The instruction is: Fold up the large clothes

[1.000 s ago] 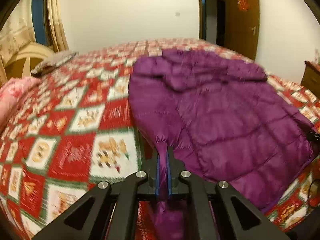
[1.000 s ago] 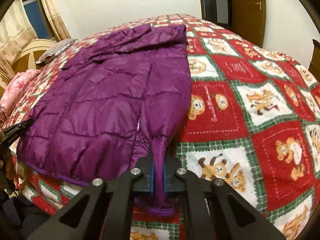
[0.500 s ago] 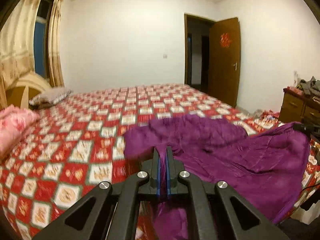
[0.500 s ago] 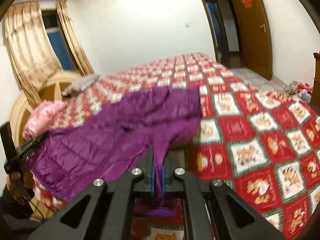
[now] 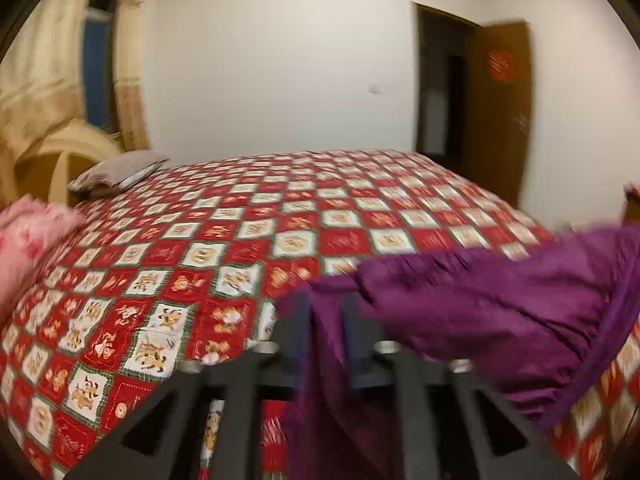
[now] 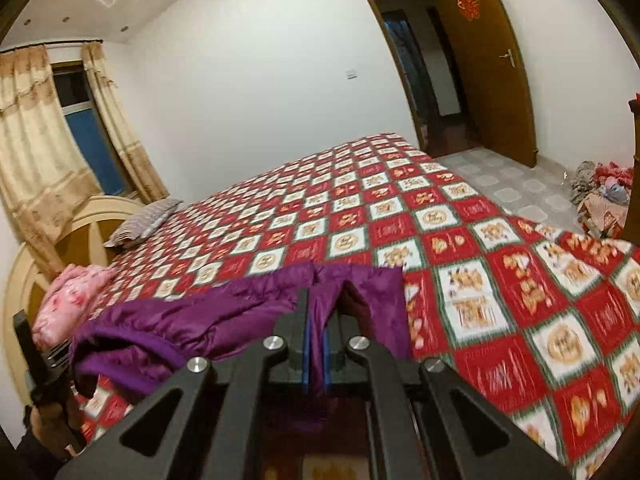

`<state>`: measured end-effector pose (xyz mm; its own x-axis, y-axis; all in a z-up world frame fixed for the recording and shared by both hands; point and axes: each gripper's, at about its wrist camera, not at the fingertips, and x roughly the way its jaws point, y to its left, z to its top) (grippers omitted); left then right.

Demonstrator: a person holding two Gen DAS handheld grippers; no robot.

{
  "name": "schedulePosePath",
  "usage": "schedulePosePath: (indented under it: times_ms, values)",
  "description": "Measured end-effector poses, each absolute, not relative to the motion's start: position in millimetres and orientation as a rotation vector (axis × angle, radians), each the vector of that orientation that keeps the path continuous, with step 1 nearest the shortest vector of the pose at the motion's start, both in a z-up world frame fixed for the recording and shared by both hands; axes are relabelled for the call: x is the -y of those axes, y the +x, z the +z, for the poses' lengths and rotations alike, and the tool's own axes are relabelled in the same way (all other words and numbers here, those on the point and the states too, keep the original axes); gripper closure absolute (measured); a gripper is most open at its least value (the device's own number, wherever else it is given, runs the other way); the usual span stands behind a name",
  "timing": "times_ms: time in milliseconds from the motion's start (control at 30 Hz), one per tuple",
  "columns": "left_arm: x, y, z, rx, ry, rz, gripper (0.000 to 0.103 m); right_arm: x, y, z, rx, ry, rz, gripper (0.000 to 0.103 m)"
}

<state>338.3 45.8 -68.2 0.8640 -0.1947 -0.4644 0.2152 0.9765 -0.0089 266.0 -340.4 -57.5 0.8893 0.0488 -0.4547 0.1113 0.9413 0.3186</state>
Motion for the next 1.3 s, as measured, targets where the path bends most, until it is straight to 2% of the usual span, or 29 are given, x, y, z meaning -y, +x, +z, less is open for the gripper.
schedulePosePath:
  times_ms: [33,67,100,167,333,367,400,467,700,900,1033,1167,1300]
  values:
    - [-50.9,344.2,-63.8,-0.457,0.022,-0.188,0.039,343.1,274.3,-59.1,-0.481,0.348,-0.039,0.097]
    - [-55.8,346.9,-58.3,-0.422,0.001,-0.164,0.018,346.0,284.7,-61.4,-0.493,0.351,-0.043,0.097]
    - [-61.4,349.0,-53.8,-0.377,-0.023,-0.131,0.007,347.5,291.4,-62.9,-0.498,0.35,-0.047,0.097]
    - [-66.1,359.0,-48.6,-0.331,-0.026,-0.055,0.005,350.4,308.6,-68.6,-0.511,0.353,-0.057,0.097]
    - [-47.4,413.8,-59.0,-0.393,0.068,0.126,0.005,357.9,374.0,-86.3,-0.532,0.375,-0.112,0.094]
    - [-41.8,420.9,-62.0,-0.405,0.082,0.136,0.005,359.8,384.6,-90.0,-0.54,0.384,-0.126,0.083]
    - [-37.1,426.1,-64.9,-0.416,0.087,0.147,0.005,359.5,394.6,-93.6,-0.554,0.386,-0.143,0.061]
    - [-27.9,428.2,-68.2,-0.417,0.095,0.163,0.005,352.9,401.4,-94.1,-0.524,0.365,-0.178,0.03]
    - [32.4,435.6,-97.2,-0.461,0.161,0.097,0.005,282.5,413.1,-106.9,-0.556,0.22,-0.084,0.03]
    - [69.7,455.5,-116.1,-0.51,0.203,0.108,0.005,212.8,431.8,-133.9,-0.67,0.062,0.025,0.042]
    - [79.2,487.9,-139.6,-0.585,0.245,0.127,0.005,223.9,463.3,-158.3,-0.738,0.023,-0.052,0.043]
    - [76.3,510.9,-172.3,-0.707,0.222,0.114,0.005,251.6,472.8,-182.1,-0.763,0.116,-0.086,0.044]
    - [78.9,517.4,-182.6,-0.736,0.202,0.093,0.005,252.7,470.3,-187.4,-0.747,0.13,-0.08,0.044]
